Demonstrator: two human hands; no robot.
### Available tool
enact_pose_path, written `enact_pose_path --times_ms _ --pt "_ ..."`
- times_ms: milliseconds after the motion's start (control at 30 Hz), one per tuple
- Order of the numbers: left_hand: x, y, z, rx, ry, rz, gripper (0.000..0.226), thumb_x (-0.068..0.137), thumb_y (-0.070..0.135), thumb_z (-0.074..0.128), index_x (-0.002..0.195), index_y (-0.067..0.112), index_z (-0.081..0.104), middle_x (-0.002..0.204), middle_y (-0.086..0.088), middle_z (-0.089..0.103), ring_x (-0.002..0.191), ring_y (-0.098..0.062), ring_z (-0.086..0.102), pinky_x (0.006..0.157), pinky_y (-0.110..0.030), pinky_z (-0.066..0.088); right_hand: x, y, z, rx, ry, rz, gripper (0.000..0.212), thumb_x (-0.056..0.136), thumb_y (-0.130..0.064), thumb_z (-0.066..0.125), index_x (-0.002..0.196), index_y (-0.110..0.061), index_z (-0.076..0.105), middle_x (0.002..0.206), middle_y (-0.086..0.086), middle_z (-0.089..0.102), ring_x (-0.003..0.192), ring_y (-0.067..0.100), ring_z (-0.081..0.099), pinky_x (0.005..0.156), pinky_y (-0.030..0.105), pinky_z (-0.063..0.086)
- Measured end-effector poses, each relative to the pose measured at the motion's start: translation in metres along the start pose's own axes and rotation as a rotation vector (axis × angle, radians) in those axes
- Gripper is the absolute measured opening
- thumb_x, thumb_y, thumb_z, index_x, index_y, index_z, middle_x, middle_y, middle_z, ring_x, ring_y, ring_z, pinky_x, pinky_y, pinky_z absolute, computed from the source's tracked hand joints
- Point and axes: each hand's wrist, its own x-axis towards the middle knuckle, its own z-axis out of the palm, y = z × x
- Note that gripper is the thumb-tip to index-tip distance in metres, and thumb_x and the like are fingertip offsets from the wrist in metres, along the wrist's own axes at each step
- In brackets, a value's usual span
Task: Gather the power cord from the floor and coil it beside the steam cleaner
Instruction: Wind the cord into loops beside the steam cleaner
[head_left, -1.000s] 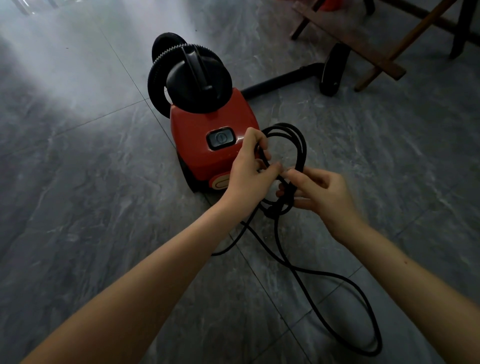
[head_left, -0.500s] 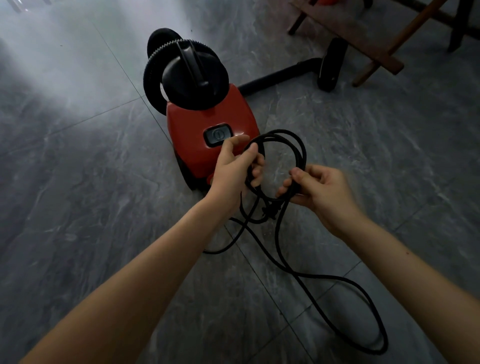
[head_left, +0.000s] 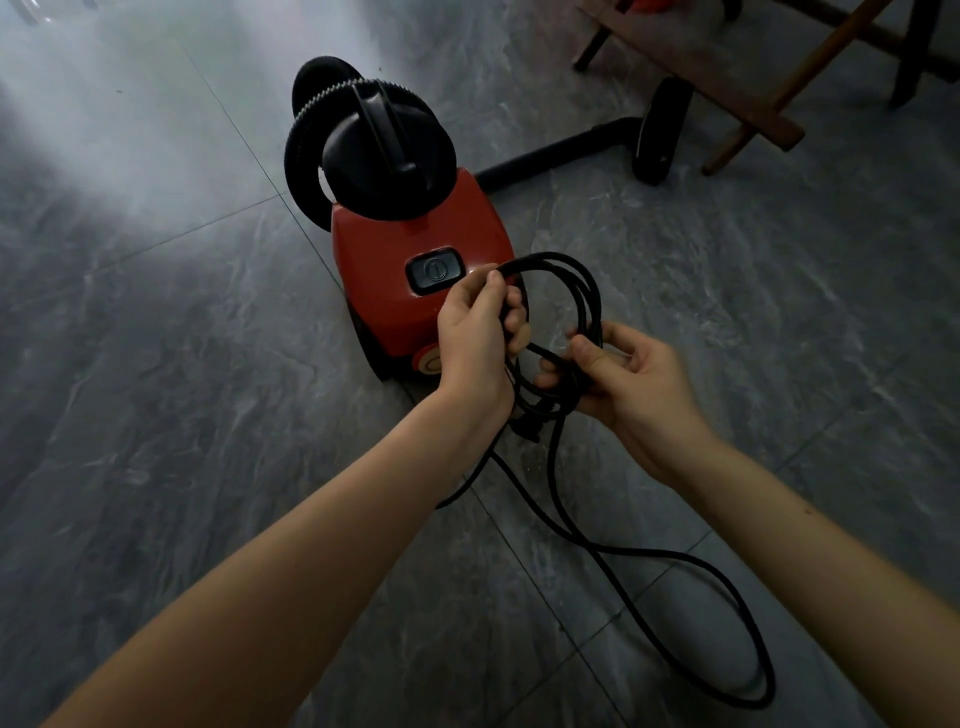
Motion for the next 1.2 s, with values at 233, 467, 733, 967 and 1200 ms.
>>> enact_pose_path --times_ms 233,467,733,967,1200 --pt "-0.001 0.003 0.001 0.122 0.045 0.087 0.016 0.103 0.01 0.044 0.118 0.009 0.049 0.066 0.001 0.05 0.044 -0.003 0.042 0.04 -0.017 0.034 0.0 0.002 0.006 -0.061 -0.004 -0.04 0.024 0.089 -0.008 0.066 0.111 -0.017 0.063 0.078 0.0 0.075 0.074 0.016 0.072 0.071 0.03 0.058" --pt "-0.002 0.001 -0.002 0.061 -0.024 0.031 0.016 0.103 0.01 0.043 0.117 0.004 0.048 0.066 0.0 0.054 0.047 -0.006 0.045 0.041 -0.019 0.036 0.0 0.003 0.009 -0.231 0.062 -0.17 0.024 0.092 -0.004 0.063 0.11 -0.019 0.062 0.073 -0.001 0.071 0.07 0.014 0.071 0.071 0.028 0.059" --pt "-0.01 0.003 -0.024 -0.11 -0.497 -0.286 0.037 0.104 0.03 0.036 0.116 0.003 0.058 0.103 -0.009 0.069 0.1 -0.023 0.067 0.091 -0.041 0.053 0.003 0.0 -0.004 -0.013 0.161 -0.145 0.028 0.091 -0.002 0.064 0.118 -0.008 0.061 0.074 0.002 0.073 0.069 0.014 0.069 0.074 0.032 0.058" --pt "-0.006 -0.001 -0.02 -0.1 -0.391 -0.282 0.043 0.104 0.039 0.029 0.078 0.012 0.05 0.063 0.001 0.051 0.062 -0.014 0.059 0.062 -0.038 0.055 0.001 0.002 0.004 -0.035 0.083 -0.069 0.025 0.092 -0.002 0.063 0.113 -0.013 0.06 0.088 0.008 0.077 0.074 0.017 0.073 0.075 0.033 0.059" --pt "-0.004 -0.006 -0.02 0.007 -0.352 -0.146 0.036 0.106 0.033 0.031 0.079 0.014 0.045 0.05 0.009 0.034 0.044 -0.005 0.039 0.056 -0.026 0.047 -0.002 -0.003 0.006 -0.098 0.051 -0.098 0.024 0.091 -0.002 0.064 0.112 -0.012 0.058 0.087 0.01 0.078 0.084 0.024 0.076 0.074 0.031 0.06"
